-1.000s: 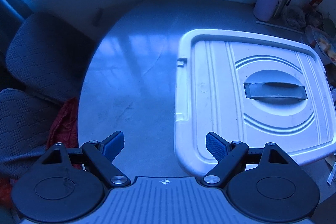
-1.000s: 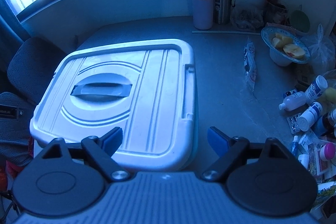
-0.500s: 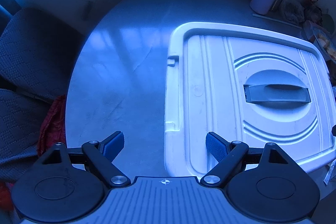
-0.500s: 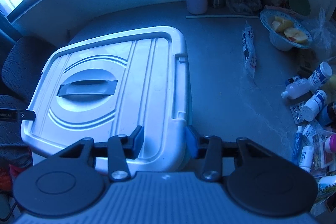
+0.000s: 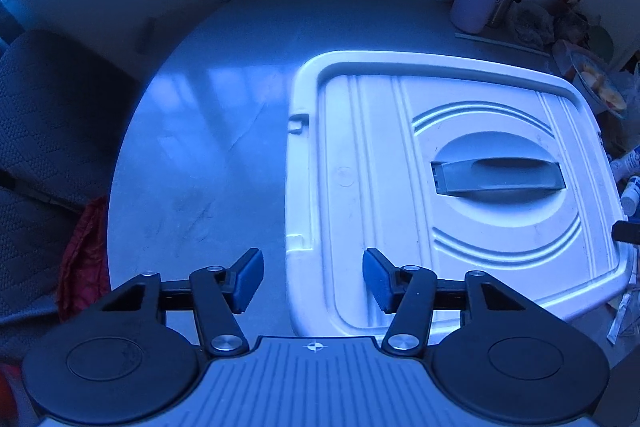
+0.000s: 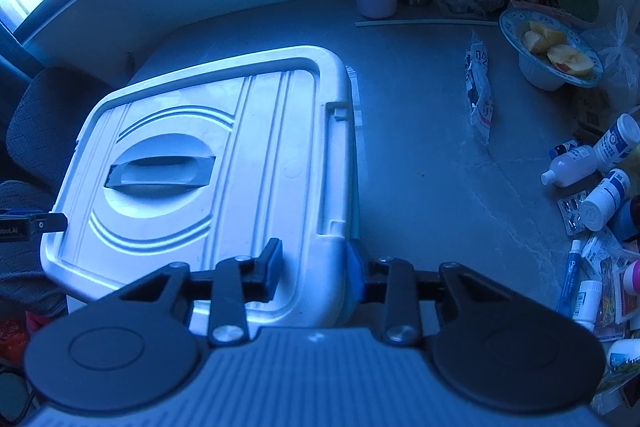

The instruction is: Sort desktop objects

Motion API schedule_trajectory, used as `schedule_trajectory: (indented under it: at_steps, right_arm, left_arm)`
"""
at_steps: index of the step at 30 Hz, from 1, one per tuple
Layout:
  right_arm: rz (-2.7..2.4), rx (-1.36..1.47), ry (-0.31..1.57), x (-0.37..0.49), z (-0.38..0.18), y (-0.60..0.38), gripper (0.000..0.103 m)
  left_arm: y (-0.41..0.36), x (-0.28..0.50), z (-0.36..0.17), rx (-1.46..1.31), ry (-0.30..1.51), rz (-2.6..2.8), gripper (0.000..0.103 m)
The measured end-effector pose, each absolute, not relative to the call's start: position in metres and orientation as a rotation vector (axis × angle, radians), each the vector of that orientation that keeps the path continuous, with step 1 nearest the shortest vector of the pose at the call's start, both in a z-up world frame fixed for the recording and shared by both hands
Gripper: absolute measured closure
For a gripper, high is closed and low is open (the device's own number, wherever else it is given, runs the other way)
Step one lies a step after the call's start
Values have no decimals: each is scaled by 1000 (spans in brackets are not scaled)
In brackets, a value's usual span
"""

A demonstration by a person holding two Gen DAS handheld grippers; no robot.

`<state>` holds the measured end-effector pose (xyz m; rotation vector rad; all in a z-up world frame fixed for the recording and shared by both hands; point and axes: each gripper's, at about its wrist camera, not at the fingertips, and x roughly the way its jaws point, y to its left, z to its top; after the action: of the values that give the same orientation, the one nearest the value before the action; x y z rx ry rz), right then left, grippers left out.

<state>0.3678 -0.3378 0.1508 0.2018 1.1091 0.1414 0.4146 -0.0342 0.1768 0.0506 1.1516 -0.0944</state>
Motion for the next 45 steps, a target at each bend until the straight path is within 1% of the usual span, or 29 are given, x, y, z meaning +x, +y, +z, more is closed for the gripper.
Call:
schedule_trajectory:
  at_steps: [1, 4, 12, 15, 29, 30, 33, 36, 38, 39, 40, 41, 43, 45]
  right_arm:
    - [143, 199, 1109, 368, 151, -338, 69]
    - [149, 187, 1111, 369, 152, -338, 69]
    - [142, 169, 1112, 373, 153, -340, 70]
    - [137, 156, 1118, 375, 152, -339, 70]
    - [137, 122, 1108, 377, 147, -335, 71]
    - [136, 117, 1105, 376, 147, -335, 71]
    - [130, 113, 1090, 374, 146, -333, 68]
    - [117, 126, 1091, 371, 146, -332, 64]
    - [115, 119, 1100, 369, 146, -329, 58]
    - [112, 107, 1101, 367, 147, -327, 56]
    - [108, 99, 1098, 366, 147, -326, 52]
    - [109, 102, 1099, 365, 147, -325, 47]
    - [111, 109, 1101, 366, 145, -322, 45]
    - [108, 104, 1100, 366, 144, -318, 43]
  left_arm:
    - [-32, 415, 176, 53, 1156, -102, 55]
    - [-33, 411, 177, 64, 1163, -119, 60]
    - [-27, 409, 177, 72, 1180, -145, 60]
    - [-27, 408, 174, 78, 1192, -149, 63]
    - [-34, 405, 171, 86, 1166, -115, 63]
    - [-35, 405, 170, 87, 1162, -114, 63]
    - [-37, 404, 170, 88, 1153, -108, 57]
    - [-37, 406, 170, 76, 1165, -103, 56]
    - [-38, 406, 170, 97, 1167, -84, 49]
    - [-39, 405, 170, 113, 1166, -73, 43]
    - [-41, 405, 170, 129, 1164, -62, 39]
    - [-42, 404, 169, 143, 1160, -55, 37]
    - [-42, 403, 169, 160, 1146, -50, 33]
    - [-40, 402, 168, 158, 1127, -55, 33]
